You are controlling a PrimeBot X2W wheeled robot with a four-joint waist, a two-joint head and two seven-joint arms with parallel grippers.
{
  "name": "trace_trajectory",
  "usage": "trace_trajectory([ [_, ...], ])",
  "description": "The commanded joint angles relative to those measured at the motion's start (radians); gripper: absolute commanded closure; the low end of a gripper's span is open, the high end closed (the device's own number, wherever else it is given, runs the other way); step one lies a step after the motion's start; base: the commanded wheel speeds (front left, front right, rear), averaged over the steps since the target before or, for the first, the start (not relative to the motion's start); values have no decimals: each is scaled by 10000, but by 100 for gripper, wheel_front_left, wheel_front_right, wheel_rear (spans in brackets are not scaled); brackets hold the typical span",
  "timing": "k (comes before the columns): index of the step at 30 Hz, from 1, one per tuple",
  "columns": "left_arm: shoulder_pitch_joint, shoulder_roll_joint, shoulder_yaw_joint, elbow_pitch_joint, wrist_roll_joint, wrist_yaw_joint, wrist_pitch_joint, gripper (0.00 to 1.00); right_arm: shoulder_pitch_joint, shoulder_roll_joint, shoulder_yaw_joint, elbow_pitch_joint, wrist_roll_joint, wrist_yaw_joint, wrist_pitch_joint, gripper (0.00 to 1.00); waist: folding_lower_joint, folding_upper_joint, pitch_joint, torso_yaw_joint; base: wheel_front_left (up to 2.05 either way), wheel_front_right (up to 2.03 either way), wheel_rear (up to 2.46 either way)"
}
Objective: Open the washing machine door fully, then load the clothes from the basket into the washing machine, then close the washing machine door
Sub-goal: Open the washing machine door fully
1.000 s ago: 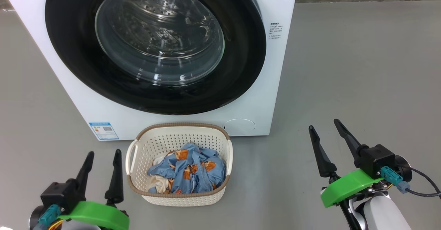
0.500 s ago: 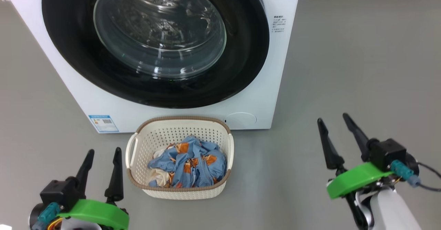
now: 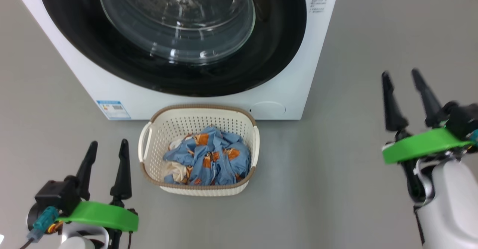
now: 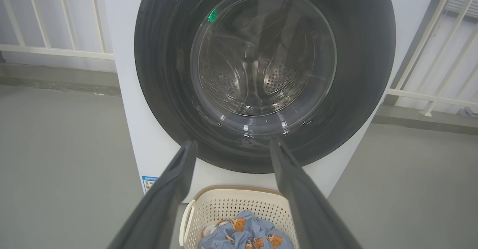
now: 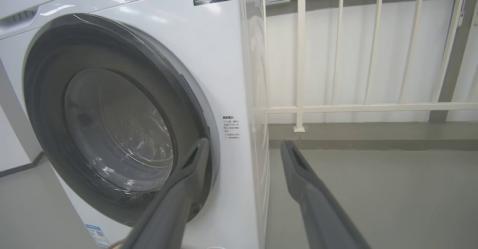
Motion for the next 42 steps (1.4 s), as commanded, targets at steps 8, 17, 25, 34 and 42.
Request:
trace_trajectory([
  [8,-715,165,390,-616,154,6,-62,0,-1549,-699,207,-314,1630,16,-118,100,0,0,1062,337,0,0,0],
  [17,-1149,20,378,-1055,320,-60,-62,0,-3363,-1677,366,594,4465,16,266,100,0,0,1965,680,0,0,0],
  [25,-1495,-162,340,-1070,324,-98,-63,0,-5051,-2451,660,1322,7928,16,1782,100,0,0,2663,989,0,0,0],
  [34,-1835,-283,311,-1041,268,-114,-63,0,-6462,-2904,1285,2165,9901,16,3749,100,0,0,3260,1232,0,0,0],
  [42,-2045,-332,195,-1055,154,-117,-63,0,-7459,-2889,1882,2494,11048,16,5244,100,0,0,3648,1407,0,0,0],
])
